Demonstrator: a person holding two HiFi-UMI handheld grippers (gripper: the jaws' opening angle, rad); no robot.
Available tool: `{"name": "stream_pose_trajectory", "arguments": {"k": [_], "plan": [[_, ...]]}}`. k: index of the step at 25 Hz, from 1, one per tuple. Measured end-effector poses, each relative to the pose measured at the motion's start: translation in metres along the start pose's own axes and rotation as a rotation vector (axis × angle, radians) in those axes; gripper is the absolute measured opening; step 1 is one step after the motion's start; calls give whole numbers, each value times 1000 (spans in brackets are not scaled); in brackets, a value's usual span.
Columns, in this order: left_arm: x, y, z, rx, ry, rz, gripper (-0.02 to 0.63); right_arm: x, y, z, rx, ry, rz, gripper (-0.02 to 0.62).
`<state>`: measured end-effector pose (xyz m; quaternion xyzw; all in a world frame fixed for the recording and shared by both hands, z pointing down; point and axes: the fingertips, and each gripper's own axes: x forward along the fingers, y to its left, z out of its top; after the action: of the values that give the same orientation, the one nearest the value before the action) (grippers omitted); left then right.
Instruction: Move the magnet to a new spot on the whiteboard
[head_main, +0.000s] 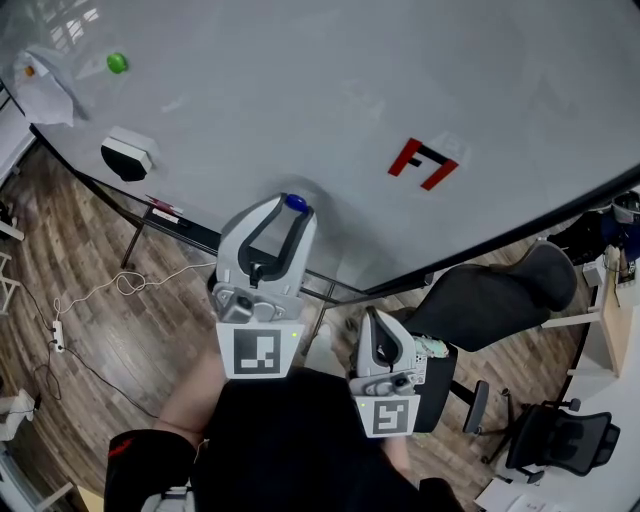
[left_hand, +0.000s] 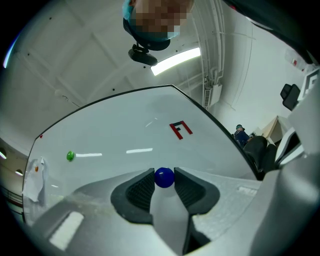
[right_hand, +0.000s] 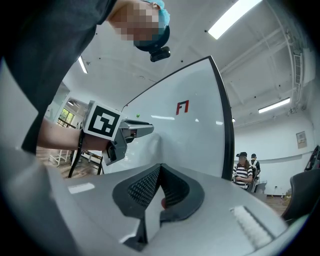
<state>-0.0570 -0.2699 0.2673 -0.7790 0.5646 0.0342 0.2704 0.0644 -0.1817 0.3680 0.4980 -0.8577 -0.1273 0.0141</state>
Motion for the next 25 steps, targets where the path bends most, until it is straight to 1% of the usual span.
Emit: {"name": "stream_pose_trajectory", "arguments": {"k": [12, 19, 25], "plan": [[-38, -1, 4, -13, 17, -1, 129, -10, 10, 8, 5, -14, -4, -2], [-59, 0, 12, -24, 3, -5, 129, -14, 21, 14, -3, -25, 5, -2], [-79, -3, 15, -28, -12, -24, 129, -14, 28, 21, -10, -47, 14, -2]]}}
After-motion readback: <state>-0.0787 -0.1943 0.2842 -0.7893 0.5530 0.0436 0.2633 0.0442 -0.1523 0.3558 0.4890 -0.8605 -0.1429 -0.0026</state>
